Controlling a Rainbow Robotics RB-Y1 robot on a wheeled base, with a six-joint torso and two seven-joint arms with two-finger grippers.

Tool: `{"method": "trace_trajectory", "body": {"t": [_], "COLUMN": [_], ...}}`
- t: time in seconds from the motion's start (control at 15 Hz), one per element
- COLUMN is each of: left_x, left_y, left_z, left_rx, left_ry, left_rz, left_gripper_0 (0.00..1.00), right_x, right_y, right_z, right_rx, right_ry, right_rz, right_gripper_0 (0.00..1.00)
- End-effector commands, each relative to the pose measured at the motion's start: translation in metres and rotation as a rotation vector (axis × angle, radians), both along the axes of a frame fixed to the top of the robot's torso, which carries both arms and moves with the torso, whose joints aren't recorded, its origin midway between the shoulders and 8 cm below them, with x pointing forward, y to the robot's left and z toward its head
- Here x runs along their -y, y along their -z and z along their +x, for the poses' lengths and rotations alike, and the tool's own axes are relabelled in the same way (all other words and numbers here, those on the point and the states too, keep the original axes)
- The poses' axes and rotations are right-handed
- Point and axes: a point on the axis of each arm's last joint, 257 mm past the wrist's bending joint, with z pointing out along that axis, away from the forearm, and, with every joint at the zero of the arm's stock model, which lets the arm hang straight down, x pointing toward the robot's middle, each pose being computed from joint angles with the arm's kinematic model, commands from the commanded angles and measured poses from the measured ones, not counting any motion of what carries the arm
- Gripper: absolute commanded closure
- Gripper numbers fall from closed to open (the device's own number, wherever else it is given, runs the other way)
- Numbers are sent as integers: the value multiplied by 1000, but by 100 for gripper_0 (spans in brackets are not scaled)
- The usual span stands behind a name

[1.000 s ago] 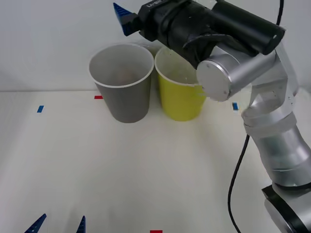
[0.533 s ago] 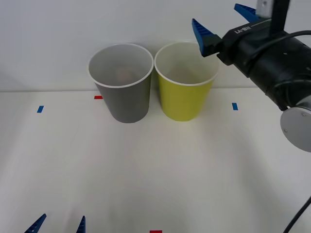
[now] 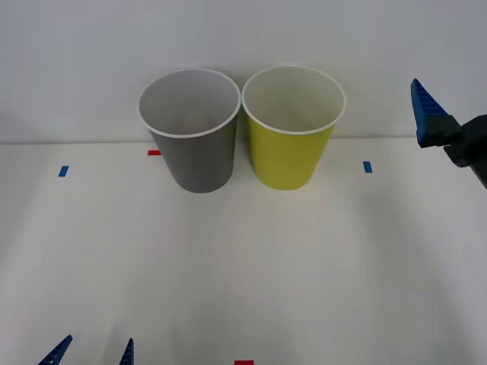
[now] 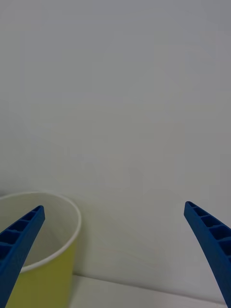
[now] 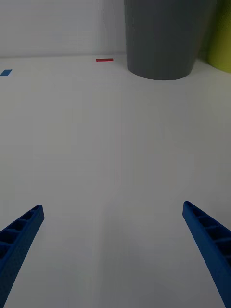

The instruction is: Put cans in the gray bin and PET bottles in the light green bin.

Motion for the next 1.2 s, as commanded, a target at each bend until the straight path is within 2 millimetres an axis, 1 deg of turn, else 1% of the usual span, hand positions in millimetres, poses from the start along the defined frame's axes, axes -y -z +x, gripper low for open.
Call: {"method": "trace_trajectory", "body": {"t": [0.07, 0.13, 0.27, 0.53, 0.6, 0.67, 0.73, 0.8, 0.87, 0.93, 1.0, 1.2], "left_x": [0, 0, 0, 0, 0, 0, 0, 0, 0, 0, 0, 0], "left_y": [0, 0, 0, 0, 0, 0, 0, 0, 0, 0, 0, 0], "left_z": [0, 0, 0, 0, 0, 0, 0, 0, 0, 0, 0, 0], "left_rx": [0, 0, 0, 0, 0, 0, 0, 0, 0, 0, 0, 0], "left_ry": [0, 0, 0, 0, 0, 0, 0, 0, 0, 0, 0, 0], "left_rz": [0, 0, 0, 0, 0, 0, 0, 0, 0, 0, 0, 0], "left_gripper_0": [0, 0, 0, 0, 0, 0, 0, 0, 0, 0, 0, 0], "right_x": [27, 31, 34, 36, 37, 39, 38, 42, 40, 35, 36, 37], "right_y": [26, 32, 53, 78, 87, 95, 106, 117, 128, 137, 148, 194], "right_z": [-13, -14, -19, -19, -19, -17, -12, -9, -7, -8, -12, -36], "right_rx": [-29, -38, -68, -131, -151, -154, -138, -123, -126, -130, -131, -130], "right_ry": [82, 101, 141, 182, 187, 193, 195, 215, 217, 210, 218, 207], "right_rz": [21, 18, 84, 133, 133, 129, 158, 180, 173, 163, 154, 73], "right_gripper_0": [0, 0, 0, 0, 0, 0, 0, 0, 0, 0, 0, 0]}}
